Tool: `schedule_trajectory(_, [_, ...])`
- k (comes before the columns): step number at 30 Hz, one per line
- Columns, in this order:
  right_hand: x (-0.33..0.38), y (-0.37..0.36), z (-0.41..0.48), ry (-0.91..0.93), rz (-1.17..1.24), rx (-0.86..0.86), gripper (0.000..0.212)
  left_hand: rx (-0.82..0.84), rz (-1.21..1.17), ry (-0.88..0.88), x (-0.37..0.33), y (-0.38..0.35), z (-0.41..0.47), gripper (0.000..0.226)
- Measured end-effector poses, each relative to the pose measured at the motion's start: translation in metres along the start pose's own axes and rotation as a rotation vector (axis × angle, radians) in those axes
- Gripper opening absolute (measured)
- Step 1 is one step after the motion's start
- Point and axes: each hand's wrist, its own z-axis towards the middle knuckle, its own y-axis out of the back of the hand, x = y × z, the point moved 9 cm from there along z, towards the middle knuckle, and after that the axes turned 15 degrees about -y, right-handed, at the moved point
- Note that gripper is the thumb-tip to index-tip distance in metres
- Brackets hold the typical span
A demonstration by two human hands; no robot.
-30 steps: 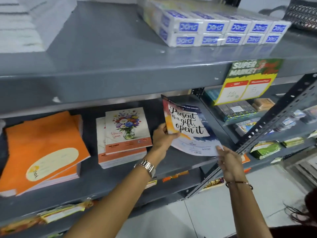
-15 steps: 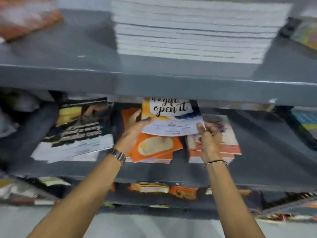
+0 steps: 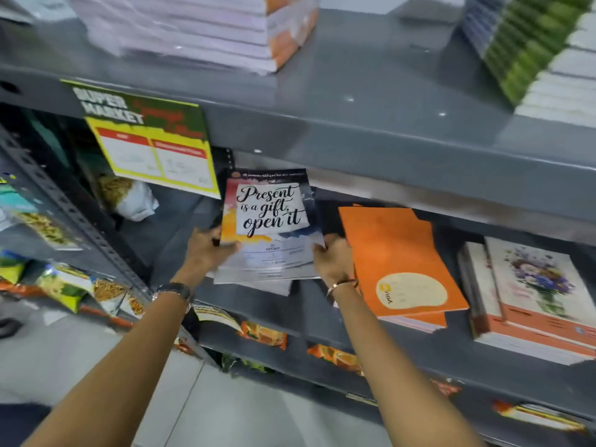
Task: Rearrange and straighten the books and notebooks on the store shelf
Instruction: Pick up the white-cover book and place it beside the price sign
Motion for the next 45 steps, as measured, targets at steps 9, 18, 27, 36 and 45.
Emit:
schedule_trajectory(9, [0.017,-0.017,-0.002,0.011,-0.301,-0.12,0.03,0.384,0.415,-0.131,0.01,-0.014,-0.028,0.137])
schedule_trajectory(18, [0.001,-0.026,0.003,-0.061,-0.032,-0.038,0.019,0.386,0.246,-0.164,0.025,0.011,-0.019,0.14])
schedule_trajectory(27, [-0.021,-0.047,-0.026,-0.286,0.347,-0.097,0.015,0.31,-0.108,-0.126,0.044,0.026,-0.015,0.087])
schedule_trajectory(36, [-0.028,-0.055,-0.039,-0.33,0.504,-0.09,0.023,0.416,-0.274,-0.076,0.06,0.024,-0.016,0.076])
schedule_trajectory(45, [0.007,-0.076,-0.024,-0.062,0.254,0.063,0.05,0.373,-0.021,-0.015,0.034,0.021,0.002,0.11])
